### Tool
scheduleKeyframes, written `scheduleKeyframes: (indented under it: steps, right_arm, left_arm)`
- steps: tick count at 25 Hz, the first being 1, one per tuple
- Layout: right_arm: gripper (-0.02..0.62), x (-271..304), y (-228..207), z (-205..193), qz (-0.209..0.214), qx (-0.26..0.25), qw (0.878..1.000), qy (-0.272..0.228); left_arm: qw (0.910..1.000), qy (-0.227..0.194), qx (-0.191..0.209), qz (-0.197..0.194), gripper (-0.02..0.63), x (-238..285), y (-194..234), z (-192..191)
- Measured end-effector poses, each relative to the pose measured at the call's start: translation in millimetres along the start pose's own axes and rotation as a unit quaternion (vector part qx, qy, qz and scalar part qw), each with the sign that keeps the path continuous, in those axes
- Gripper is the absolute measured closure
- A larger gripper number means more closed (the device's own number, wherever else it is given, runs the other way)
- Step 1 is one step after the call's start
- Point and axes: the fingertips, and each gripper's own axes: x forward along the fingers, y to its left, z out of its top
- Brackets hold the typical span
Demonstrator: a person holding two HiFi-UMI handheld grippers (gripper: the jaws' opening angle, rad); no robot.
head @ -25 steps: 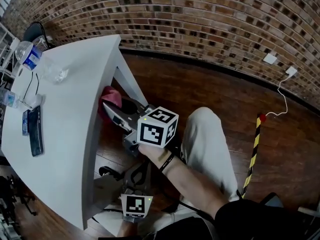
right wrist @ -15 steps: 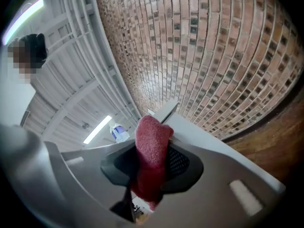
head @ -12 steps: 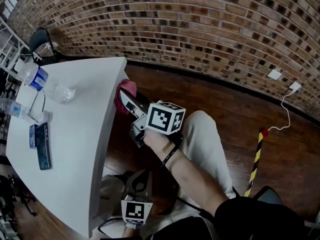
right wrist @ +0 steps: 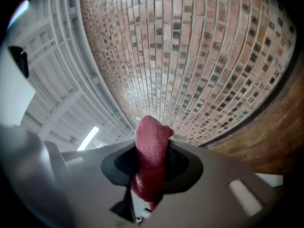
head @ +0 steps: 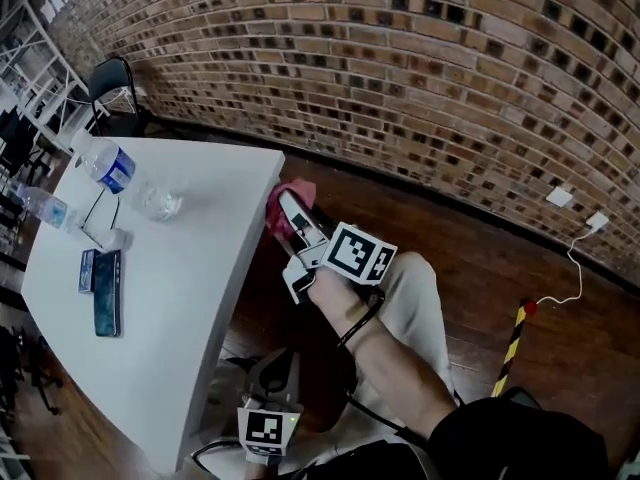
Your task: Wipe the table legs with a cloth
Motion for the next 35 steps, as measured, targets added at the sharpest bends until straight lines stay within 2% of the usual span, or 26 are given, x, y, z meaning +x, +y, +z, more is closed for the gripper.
scheduleKeyframes:
  steps: [2, 4, 6, 9, 11, 14, 19, 28, 35]
  right_arm:
    - [0.491, -2.2, 8.8, 21.2, 0.024, 0.012, 0.999, -0.047]
    - [0.491, -4.7, 23.9, 43.0, 0.071, 0.025, 0.992, -0.097]
    - [0.491, 1.6, 29.3, 40.7, 0.099, 0.045, 0.989, -0.099]
    - [0.492, 14.8, -6.5, 2.3, 0.036, 0.065, 0.996, -0.041]
    - [0.492, 16.6, -16.4, -3.1, 0.03, 0.062, 0.997, -0.043]
    - [0.491, 17.1, -26.3, -4.1, 0.021, 0.03, 0.999, -0.036]
    - [0.491, 15.3, -62.2, -13.4, -0.008, 0.033, 0.999, -0.026]
    - [0.489, 1.4, -121.5, -37.1, -0.053, 0.023, 0.997, -0.047]
    - [0.488, -13.3, -174.8, -64.9, -0.093, 0.028, 0.994, -0.041]
  left_arm:
    - [1.0, -0.006, 0.002, 0.001, 0.604, 0.8, 0.9, 3.1]
    - [1.0, -0.006, -0.002, -0.004, 0.604, 1.9, -1.2, 5.7]
    - [0.9999, -0.001, -0.008, -0.007, 0.604, 4.4, -3.7, 4.6]
    - [0.9998, 0.013, -0.008, -0.011, 0.604, 12.7, -6.9, -3.3]
    - [0.9997, 0.02, -0.002, -0.014, 0.604, 19.0, -8.8, -5.1]
    - [0.9995, 0.026, 0.002, -0.018, 0.604, 22.9, -10.0, -6.4]
    - [0.9989, 0.045, 0.0, -0.017, 0.604, 30.8, -10.0, -12.7]
    - [0.9967, 0.074, -0.035, 0.003, 0.604, 67.7, 11.4, -17.1]
    - [0.9944, 0.087, -0.055, 0.026, 0.604, 105.9, 20.7, -11.8]
